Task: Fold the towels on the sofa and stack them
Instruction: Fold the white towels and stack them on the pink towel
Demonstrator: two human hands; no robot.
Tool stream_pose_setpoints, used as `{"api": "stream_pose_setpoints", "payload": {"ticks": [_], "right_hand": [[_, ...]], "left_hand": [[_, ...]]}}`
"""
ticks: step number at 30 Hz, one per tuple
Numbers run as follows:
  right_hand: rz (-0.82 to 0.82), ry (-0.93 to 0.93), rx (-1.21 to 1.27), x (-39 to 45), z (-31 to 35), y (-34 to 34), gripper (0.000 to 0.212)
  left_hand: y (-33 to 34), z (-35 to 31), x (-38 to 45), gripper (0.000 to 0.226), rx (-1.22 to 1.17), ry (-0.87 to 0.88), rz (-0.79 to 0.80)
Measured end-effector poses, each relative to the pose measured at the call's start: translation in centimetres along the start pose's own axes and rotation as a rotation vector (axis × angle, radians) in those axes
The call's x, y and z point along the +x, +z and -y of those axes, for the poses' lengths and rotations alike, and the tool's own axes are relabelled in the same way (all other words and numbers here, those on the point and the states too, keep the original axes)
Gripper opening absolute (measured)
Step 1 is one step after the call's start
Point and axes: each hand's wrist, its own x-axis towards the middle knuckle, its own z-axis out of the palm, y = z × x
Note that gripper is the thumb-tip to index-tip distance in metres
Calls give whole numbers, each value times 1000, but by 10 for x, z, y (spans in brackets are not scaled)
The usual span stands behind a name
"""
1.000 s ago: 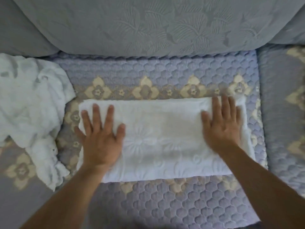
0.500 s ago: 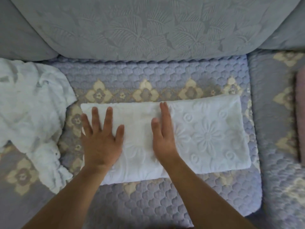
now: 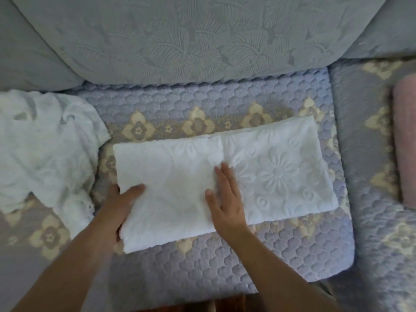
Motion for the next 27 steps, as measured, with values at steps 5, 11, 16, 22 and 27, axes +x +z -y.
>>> {"api": "stream_pose_setpoints", "payload": {"ticks": [5,11,16,22,27], "right_hand": [[117,288,414,1,38,-32,51],[375,373,893,7,63,-183,61],[93,437,329,42,31,-236,64],[-50,272,-120,63,-24,-225,54],[-46,220,-196,68,-48,-225,54]], "left_hand": [[9,-42,-57,35,-172,81,321],[122,-74,-141,69,59,449,476],[239,-46,-142,76,290,502,565],[238,-3,-93,50,842,1059,-277],[249,11,-75,62,1265,1063,-207]]}}
